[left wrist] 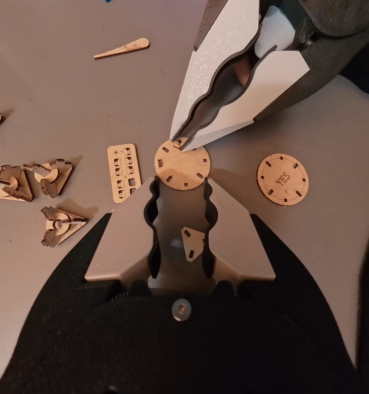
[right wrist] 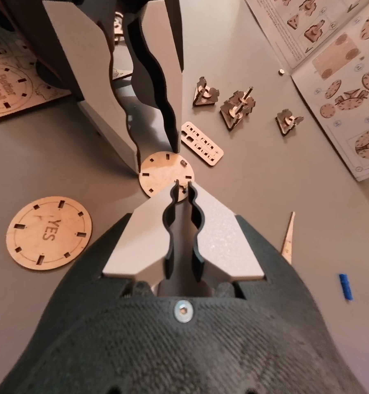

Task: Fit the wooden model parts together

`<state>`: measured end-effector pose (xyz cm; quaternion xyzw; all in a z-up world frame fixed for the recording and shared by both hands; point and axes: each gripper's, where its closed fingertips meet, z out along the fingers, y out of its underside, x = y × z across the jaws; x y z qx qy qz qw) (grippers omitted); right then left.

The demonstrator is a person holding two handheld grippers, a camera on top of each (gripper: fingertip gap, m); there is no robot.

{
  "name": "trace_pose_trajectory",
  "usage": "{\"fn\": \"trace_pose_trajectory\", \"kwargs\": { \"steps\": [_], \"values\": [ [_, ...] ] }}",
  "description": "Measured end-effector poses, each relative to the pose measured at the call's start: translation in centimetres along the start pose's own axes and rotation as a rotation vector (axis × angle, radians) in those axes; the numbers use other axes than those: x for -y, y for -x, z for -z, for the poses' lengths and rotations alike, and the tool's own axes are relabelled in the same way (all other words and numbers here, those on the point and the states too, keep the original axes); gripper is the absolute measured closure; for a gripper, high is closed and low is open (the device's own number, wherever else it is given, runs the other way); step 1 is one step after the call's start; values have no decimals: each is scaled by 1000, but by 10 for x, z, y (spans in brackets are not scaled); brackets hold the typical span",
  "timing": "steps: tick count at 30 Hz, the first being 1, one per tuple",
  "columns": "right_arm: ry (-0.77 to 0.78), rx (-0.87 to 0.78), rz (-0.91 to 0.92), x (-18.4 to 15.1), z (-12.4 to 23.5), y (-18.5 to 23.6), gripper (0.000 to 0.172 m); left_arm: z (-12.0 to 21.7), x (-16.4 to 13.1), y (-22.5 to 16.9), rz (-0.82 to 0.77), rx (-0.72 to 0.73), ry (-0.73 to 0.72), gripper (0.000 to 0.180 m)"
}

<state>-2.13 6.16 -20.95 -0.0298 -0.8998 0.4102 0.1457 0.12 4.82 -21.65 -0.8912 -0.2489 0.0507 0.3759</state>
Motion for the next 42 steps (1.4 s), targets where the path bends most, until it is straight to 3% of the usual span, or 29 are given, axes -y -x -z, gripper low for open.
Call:
{"fn": "trace_pose_trajectory", "kwargs": {
  "steps": [13,17,22,27,34,42],
  "values": [
    [-36,83,-147,4,4,-1,169,2,2,-2,46,-60,-18,138],
    [-223,100,-172,28,22,-2,169,10,11,-6,65,-125,-93,139],
    [-566,249,-301,75,59,7,169,34,44,-23,71,-285,-343,139],
    [-730,424,-458,94,76,11,170,61,68,-34,128,-433,-529,141],
    [-745,499,-521,96,70,15,170,82,78,-42,277,-666,-631,153],
    [-783,526,-521,100,75,17,170,83,79,-38,380,-759,-643,158]
  ]
}}
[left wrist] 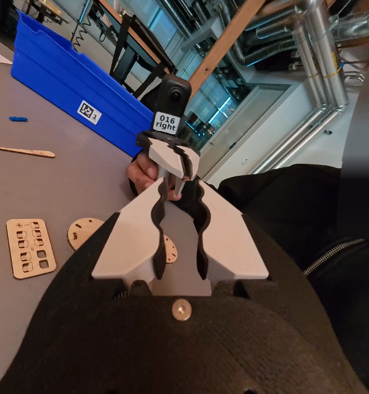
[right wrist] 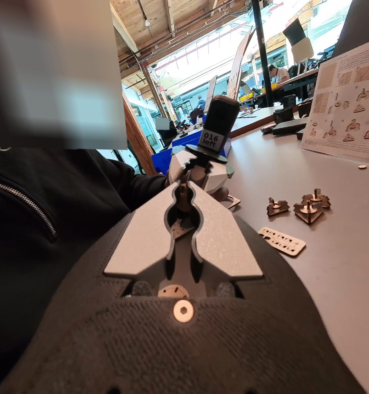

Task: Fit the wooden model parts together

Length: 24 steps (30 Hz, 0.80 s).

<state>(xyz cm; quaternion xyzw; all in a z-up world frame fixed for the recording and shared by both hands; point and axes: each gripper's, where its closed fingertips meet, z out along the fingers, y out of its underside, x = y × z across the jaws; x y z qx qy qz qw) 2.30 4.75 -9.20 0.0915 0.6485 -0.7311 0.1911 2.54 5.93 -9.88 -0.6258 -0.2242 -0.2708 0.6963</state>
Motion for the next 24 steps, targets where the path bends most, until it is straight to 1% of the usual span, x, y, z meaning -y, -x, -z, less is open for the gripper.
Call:
{"fn": "trace_pose_trajectory", "kwargs": {
  "steps": [6,12,18,24],
  "values": [
    [-23,24,-23,4,1,3,170,-2,-1,-7,6,-49,2,166],
    [-9,44,9,0,-2,9,170,0,0,-8,63,-87,-17,166],
    [-28,54,33,3,-1,12,170,-3,-4,-12,115,-138,1,167],
    [-21,38,105,2,-2,15,170,-4,-7,-17,163,-201,7,174]
  ]
}}
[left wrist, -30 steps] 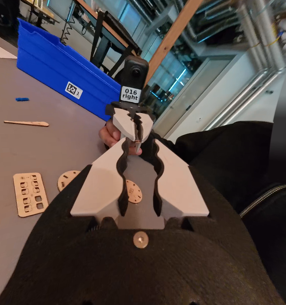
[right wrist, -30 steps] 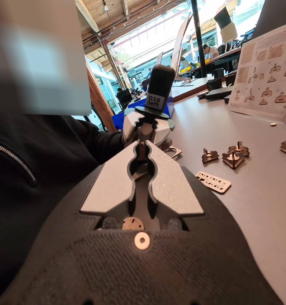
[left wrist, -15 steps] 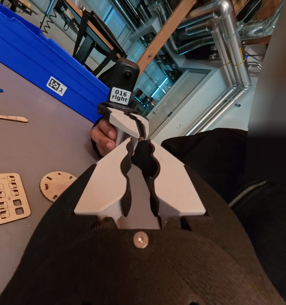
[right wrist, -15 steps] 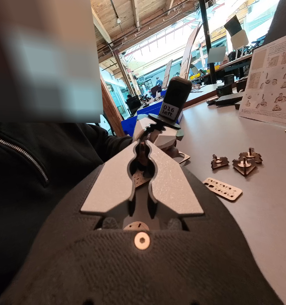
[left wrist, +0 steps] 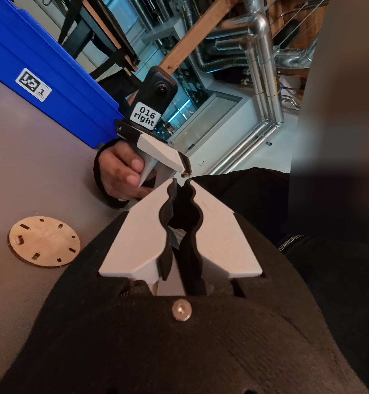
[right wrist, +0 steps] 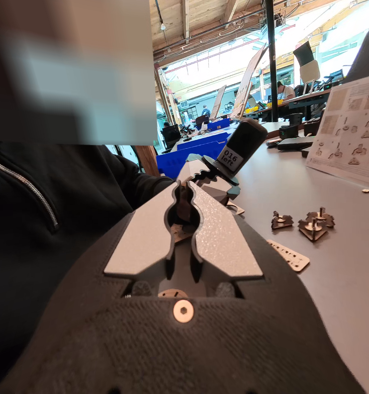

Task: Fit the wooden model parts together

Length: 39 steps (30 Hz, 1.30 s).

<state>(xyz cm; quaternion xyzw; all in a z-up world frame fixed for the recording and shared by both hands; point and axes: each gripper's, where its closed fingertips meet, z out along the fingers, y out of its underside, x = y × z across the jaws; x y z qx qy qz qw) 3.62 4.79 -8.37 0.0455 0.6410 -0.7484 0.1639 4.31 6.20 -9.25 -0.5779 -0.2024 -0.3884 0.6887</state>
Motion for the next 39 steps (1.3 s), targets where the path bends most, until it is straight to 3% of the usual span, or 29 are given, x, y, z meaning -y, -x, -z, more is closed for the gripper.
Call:
{"fn": "trace_pose_trajectory", "kwargs": {
  "steps": [14,39],
  "values": [
    [46,-63,146,-5,1,-1,172,3,4,-6,63,-82,-27,180],
    [118,-172,254,-12,3,-13,172,9,6,9,51,7,-39,180]
  ]
}}
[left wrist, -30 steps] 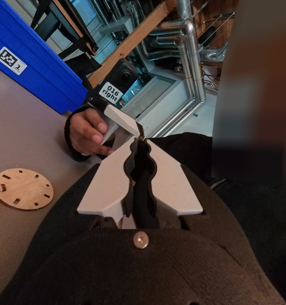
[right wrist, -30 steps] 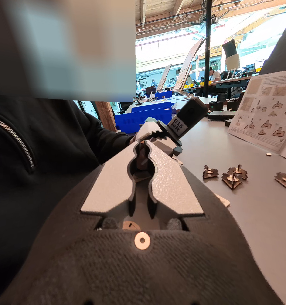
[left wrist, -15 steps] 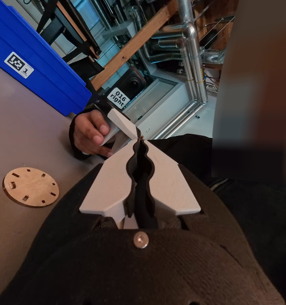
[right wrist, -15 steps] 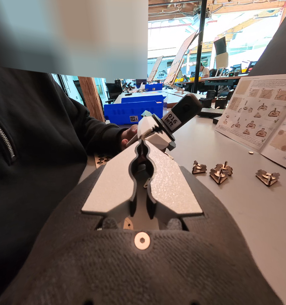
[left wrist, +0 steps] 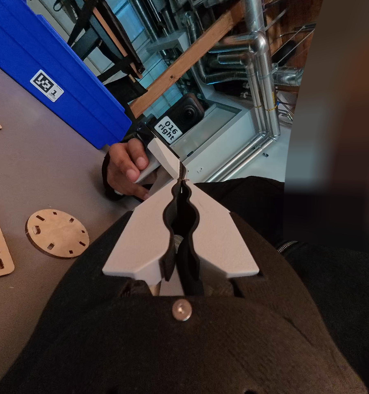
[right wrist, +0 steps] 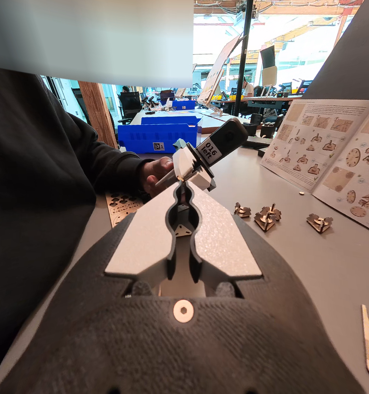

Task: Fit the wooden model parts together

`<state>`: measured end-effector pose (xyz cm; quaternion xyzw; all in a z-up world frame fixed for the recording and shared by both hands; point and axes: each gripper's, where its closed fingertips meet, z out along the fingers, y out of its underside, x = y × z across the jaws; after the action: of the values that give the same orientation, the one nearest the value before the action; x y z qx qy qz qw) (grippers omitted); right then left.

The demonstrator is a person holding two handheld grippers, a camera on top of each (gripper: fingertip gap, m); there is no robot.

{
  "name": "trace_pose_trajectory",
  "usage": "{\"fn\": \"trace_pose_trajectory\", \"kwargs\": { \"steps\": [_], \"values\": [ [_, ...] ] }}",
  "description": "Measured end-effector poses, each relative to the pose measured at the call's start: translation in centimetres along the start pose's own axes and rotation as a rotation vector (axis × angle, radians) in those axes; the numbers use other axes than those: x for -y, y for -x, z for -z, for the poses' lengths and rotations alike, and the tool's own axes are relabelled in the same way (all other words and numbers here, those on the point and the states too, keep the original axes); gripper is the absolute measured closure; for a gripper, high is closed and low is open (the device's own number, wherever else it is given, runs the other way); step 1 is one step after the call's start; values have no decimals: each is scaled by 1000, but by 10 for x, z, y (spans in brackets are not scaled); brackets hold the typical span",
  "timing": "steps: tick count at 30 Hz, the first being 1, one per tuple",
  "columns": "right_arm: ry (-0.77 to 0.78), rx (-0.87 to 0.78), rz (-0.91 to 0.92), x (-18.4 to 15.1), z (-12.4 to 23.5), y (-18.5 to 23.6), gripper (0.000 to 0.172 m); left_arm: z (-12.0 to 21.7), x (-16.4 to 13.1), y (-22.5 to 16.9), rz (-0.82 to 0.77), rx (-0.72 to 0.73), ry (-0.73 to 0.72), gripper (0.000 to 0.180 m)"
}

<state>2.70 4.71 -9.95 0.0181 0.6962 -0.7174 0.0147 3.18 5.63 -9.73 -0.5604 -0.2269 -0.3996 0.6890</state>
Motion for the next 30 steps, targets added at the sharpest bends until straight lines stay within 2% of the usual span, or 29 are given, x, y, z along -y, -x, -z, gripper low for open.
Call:
{"fn": "trace_pose_trajectory", "kwargs": {
  "steps": [23,30],
  "values": [
    [40,-57,58,-6,0,-5,169,1,-3,11,0,75,16,180],
    [15,-82,51,0,4,-10,168,6,5,13,-44,116,-14,180]
  ]
}}
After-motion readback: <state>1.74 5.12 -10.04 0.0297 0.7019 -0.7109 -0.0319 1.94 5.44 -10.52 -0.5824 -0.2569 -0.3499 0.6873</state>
